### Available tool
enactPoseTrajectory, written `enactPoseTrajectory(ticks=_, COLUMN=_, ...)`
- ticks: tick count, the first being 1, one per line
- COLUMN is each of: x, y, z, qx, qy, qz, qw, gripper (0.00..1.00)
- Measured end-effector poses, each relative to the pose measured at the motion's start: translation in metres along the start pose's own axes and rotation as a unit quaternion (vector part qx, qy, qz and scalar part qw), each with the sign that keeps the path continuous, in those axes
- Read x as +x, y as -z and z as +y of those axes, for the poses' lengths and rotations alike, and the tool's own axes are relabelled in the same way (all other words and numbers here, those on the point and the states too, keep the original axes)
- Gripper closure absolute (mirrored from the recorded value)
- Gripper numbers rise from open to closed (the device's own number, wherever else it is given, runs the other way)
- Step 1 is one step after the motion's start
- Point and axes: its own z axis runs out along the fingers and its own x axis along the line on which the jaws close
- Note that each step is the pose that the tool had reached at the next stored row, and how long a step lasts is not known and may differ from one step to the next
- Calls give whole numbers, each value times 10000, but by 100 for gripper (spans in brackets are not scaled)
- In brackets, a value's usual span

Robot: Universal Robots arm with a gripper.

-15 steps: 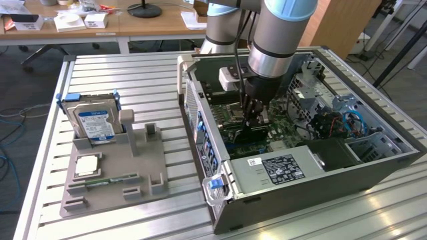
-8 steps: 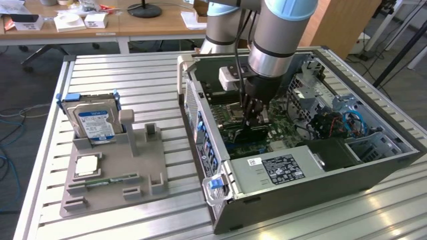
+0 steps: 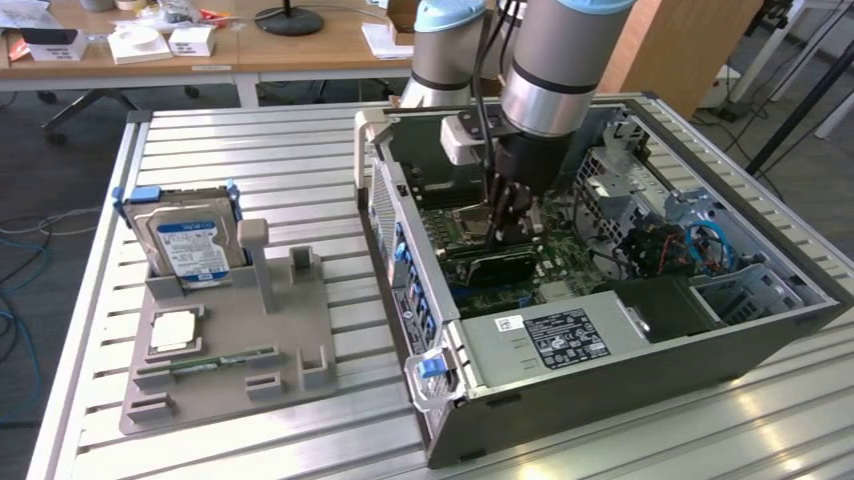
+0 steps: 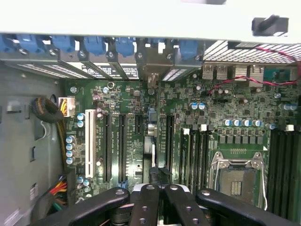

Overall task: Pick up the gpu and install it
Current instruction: 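Press down on the gpu until it lock into place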

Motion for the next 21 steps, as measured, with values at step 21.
enactPoseTrajectory(ticks=21, x=-16, y=556, z=-3, qx=0, qy=0, qz=0, qw=10000, gripper=90)
